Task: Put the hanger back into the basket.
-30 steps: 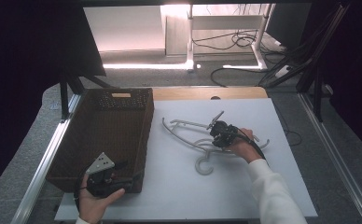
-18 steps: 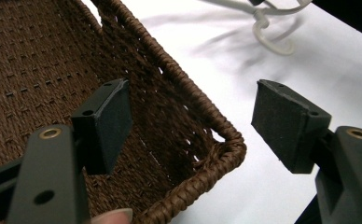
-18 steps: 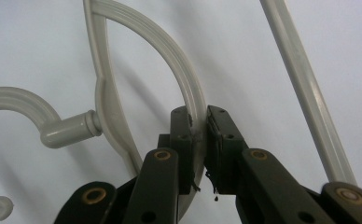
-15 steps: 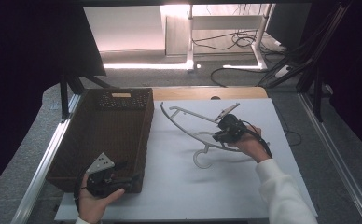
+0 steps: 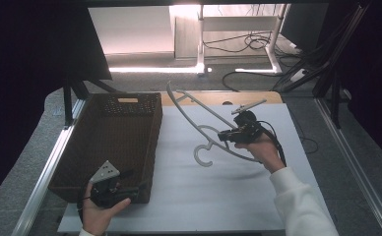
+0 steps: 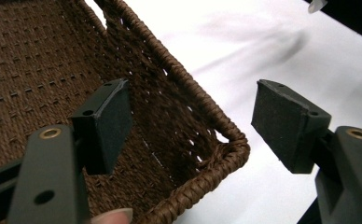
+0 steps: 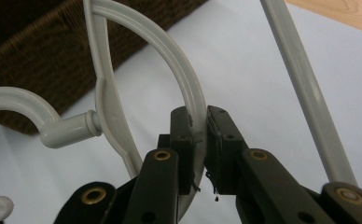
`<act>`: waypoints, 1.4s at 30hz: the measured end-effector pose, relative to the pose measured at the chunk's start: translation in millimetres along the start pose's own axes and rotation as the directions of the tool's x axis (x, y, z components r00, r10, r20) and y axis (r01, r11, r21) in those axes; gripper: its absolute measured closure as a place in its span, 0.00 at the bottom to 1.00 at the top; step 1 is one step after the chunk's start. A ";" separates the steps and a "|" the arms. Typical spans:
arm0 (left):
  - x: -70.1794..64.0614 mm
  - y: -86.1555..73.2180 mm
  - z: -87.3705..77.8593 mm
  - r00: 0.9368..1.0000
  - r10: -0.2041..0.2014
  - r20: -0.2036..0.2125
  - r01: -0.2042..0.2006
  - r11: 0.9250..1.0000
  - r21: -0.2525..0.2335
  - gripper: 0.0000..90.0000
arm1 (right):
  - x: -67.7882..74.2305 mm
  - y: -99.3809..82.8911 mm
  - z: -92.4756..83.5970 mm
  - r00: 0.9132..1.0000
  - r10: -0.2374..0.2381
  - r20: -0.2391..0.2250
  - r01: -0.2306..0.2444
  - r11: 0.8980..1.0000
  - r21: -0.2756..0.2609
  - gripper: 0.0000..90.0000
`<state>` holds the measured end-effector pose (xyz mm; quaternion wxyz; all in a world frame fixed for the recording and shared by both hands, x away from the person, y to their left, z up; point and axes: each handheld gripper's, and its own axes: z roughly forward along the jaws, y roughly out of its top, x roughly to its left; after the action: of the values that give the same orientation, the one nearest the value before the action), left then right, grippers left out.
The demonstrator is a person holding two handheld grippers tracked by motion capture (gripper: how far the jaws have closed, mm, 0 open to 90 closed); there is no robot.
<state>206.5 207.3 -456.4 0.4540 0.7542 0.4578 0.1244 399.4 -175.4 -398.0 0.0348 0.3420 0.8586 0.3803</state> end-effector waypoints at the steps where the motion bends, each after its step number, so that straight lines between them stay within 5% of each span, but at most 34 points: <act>1: 0.0 0.0 0.0 1.000 0.000 0.000 0.000 1.000 0.000 0.31 | 0.0 0.0 0.0 1.000 0.000 0.000 0.000 1.000 0.000 0.91; 10: -4.8 2.7 -4.2 1.000 0.000 0.013 0.000 1.000 -0.030 0.31 | 9.4 5.1 -0.5 0.990 0.123 -0.075 -0.129 0.988 -0.083 0.91; 14: -8.4 6.3 -5.5 0.998 -0.024 0.052 0.028 0.998 -0.059 0.31 | 17.4 7.0 -1.0 0.977 0.169 -0.133 -0.187 0.973 -0.134 0.91; 18: -19.0 13.3 -0.4 0.996 -0.008 0.086 0.013 0.998 -0.062 0.31 | 26.2 9.7 1.5 0.951 0.227 -0.209 -0.266 0.947 -0.182 0.91; 28: -48.9 42.4 39.1 0.980 0.025 0.197 -0.011 0.997 -0.074 0.34 | 32.3 12.5 15.3 0.919 0.281 -0.276 -0.345 0.913 -0.218 0.91; 29: -52.0 46.4 44.4 0.978 0.023 0.207 -0.007 0.997 -0.079 0.35 | 32.4 12.3 18.0 0.908 0.296 -0.297 -0.367 0.904 -0.220 0.91; 35: -56.1 57.6 69.1 0.969 -0.030 0.243 0.052 0.995 -0.085 0.38 | 34.4 11.4 20.9 0.903 0.305 -0.302 -0.380 0.896 -0.231 0.91; 42: -56.5 62.0 97.2 0.959 -0.066 0.275 0.089 0.993 -0.071 0.44 | 37.2 8.0 23.8 0.879 0.337 -0.338 -0.424 0.876 -0.229 0.91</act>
<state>269.9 95.9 -448.2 0.5480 0.7261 0.4148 0.0207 383.0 -133.8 -402.0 -0.1158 0.4376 0.7026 0.5491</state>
